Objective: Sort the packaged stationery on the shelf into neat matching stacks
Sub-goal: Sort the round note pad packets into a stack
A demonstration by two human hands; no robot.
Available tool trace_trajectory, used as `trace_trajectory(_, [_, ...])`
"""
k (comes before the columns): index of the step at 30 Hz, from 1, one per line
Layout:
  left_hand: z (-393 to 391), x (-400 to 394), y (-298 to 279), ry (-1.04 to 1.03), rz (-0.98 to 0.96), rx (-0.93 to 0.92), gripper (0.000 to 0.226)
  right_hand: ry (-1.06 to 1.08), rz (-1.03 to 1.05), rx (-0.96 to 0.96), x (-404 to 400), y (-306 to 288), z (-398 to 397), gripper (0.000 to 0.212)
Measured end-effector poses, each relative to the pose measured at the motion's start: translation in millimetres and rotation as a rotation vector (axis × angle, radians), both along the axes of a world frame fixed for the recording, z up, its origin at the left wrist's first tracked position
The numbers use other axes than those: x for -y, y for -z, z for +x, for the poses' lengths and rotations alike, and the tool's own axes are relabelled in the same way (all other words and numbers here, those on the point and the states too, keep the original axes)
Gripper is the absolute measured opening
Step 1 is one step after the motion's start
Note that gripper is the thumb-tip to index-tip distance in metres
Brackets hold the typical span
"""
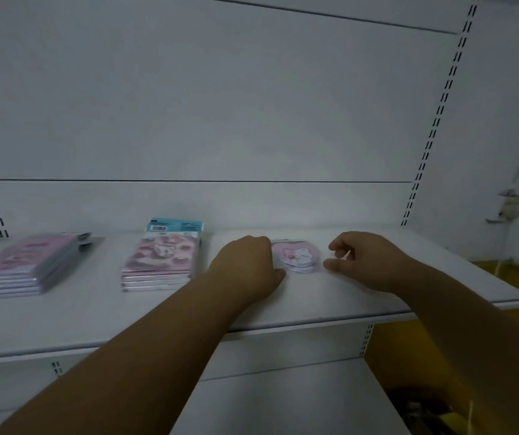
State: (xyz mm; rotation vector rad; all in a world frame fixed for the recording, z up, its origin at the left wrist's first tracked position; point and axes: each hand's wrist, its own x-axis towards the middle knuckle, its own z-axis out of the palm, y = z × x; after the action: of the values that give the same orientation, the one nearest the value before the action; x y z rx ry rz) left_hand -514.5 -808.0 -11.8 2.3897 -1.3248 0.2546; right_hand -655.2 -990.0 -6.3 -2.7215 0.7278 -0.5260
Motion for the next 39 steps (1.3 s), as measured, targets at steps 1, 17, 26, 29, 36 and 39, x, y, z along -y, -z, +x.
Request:
trace_trajectory(1, [-0.8,5.9,1.5,-0.014,0.020,-0.011,0.040,-0.023,0.010,-0.004,3.3,3.1,0.0,0.033])
trace_trajectory(17, [-22.0,12.3,6.0,-0.119,-0.073,-0.042,0.017,-0.162,0.030,0.175,-1.1,18.8,-4.5,0.014])
trace_trajectory(26, [-25.4,2.4,8.8,-0.095,-0.107,-0.022,0.013,-0.173,0.029,0.160,-12.9,15.6,-15.3,0.012])
trace_trajectory(29, [-25.2,2.3,11.1,-0.092,-0.105,-0.019,0.014,-0.164,0.028,0.179,-15.1,16.1,-16.4,0.011])
trace_trajectory(36, [-25.5,1.7,13.1,-0.105,-0.102,-0.016,0.013,-0.159,0.041,0.184,-16.1,18.1,-17.1,0.011])
trace_trajectory(39, [-24.6,1.0,11.4,-0.105,-0.077,-0.012,0.015,-0.171,0.034,0.171,-14.4,17.7,-17.2,0.011])
